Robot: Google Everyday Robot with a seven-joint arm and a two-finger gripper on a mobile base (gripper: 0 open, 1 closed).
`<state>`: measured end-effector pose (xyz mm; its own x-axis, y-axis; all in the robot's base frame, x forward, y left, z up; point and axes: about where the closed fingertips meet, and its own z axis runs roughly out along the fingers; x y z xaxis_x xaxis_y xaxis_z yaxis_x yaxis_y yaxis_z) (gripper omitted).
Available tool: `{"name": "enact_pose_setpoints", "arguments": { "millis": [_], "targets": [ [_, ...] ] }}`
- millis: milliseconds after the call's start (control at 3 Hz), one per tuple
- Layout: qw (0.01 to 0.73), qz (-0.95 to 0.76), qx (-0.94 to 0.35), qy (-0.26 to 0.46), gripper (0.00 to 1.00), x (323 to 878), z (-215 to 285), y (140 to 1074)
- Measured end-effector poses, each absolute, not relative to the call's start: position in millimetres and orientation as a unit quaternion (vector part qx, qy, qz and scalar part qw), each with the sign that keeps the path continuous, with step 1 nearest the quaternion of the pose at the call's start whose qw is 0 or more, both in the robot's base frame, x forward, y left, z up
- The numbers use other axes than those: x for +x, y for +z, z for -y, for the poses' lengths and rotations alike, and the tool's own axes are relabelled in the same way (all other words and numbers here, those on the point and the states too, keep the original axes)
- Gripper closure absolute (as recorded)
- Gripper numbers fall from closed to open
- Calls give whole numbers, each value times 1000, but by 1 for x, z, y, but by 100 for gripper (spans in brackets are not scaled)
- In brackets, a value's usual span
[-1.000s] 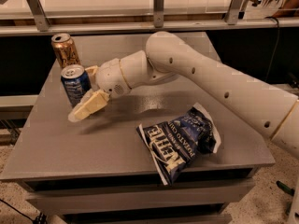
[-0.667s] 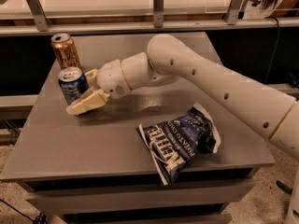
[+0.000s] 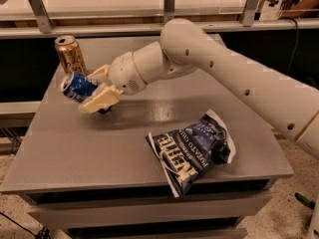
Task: Knock pepsi can over
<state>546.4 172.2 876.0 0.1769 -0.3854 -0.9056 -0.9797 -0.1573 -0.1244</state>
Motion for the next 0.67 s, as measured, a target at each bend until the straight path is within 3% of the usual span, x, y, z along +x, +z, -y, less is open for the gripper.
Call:
{"name": "enact_pose_setpoints", "arguments": {
  "millis": [667],
  "targets": [
    [316,-587,-704,245,48,557,-124,901]
  ]
}}
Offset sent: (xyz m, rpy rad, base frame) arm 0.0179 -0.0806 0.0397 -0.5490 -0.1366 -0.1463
